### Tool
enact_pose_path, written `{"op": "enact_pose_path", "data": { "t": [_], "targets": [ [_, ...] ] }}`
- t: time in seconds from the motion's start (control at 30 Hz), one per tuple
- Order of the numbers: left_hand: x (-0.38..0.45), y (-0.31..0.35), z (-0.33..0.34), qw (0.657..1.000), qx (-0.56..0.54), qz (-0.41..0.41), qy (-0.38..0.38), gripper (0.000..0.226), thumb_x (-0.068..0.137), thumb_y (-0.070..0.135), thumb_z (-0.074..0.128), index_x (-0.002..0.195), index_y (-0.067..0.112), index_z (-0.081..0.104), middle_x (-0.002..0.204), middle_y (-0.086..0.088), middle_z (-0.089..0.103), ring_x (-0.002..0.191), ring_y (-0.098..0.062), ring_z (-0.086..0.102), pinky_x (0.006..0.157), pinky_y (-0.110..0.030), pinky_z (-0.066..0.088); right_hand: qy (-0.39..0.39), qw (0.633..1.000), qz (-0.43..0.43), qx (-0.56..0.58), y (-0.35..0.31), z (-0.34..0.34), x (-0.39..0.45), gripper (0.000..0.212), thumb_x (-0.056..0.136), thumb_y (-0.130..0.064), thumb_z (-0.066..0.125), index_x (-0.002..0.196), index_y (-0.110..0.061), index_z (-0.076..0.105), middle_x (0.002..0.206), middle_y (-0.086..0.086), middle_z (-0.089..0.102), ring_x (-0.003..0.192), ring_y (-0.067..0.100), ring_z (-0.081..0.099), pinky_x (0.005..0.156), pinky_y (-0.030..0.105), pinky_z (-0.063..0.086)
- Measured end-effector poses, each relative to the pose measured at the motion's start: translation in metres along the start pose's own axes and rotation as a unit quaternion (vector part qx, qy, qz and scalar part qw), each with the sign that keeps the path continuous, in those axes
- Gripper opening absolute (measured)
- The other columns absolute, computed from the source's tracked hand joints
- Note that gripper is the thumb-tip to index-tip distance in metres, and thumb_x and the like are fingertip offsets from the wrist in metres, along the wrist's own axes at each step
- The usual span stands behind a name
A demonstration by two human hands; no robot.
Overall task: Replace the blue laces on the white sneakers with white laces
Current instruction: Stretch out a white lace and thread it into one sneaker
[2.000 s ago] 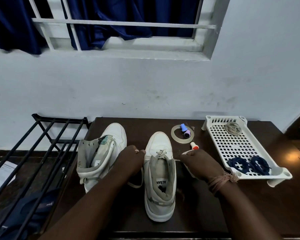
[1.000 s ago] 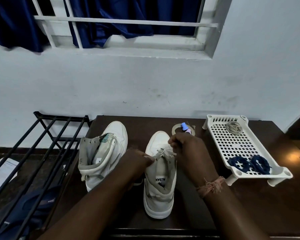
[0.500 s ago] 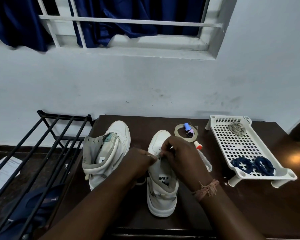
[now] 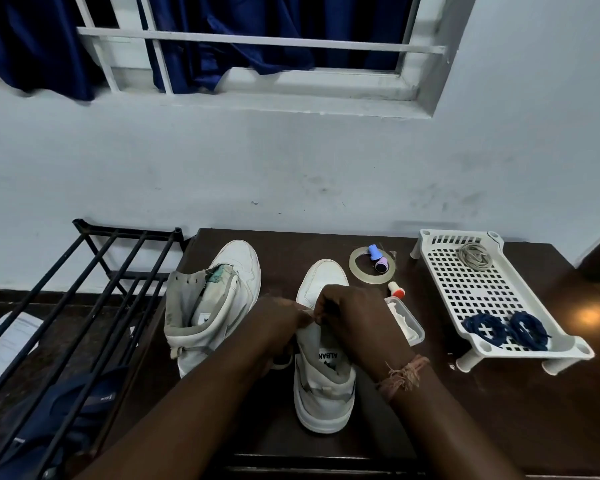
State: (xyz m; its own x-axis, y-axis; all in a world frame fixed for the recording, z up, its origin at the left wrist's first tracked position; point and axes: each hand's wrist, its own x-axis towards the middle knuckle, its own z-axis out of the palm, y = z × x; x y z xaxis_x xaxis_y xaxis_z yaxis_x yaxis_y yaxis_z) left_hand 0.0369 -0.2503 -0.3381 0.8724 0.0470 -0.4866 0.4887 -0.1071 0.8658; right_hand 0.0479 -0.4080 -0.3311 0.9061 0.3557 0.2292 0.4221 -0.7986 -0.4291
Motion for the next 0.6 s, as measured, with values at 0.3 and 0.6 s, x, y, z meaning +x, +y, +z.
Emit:
{"op": "enact_pose_path", "data": {
  "t": [0.3,0.6],
  "targets": [
    [-0.003,0.008,0.000,1.000,-0.004,-0.001,-0.021,0.029,0.080,0.030,0.071,0.096,0.006,0.075,0.090,-0.020,0.074,0.070,-0.025,0.065,0.060,-0.028,0.052,0.016,0.999,0.013,0.026,-0.008,-0.002,-0.007,0.013,0.081,-0.008,0.059,0.086,-0.020,0.061,0.074,-0.002,0.067,0.069,0.019,0.063,0.068,0.038,0.051],
    [-0.001,0.012,-0.007,0.978,-0.156,-0.101,-0.098,0.040,0.107,0.036,0.045,0.099,0.005,0.069,0.075,-0.009,0.074,0.072,-0.021,0.072,0.063,-0.030,0.059,0.033,0.989,0.070,0.127,-0.005,0.006,-0.007,0.033,0.078,0.000,0.061,0.096,-0.027,0.055,0.094,-0.007,0.058,0.081,0.009,0.060,0.072,0.033,0.052]
  ]
}}
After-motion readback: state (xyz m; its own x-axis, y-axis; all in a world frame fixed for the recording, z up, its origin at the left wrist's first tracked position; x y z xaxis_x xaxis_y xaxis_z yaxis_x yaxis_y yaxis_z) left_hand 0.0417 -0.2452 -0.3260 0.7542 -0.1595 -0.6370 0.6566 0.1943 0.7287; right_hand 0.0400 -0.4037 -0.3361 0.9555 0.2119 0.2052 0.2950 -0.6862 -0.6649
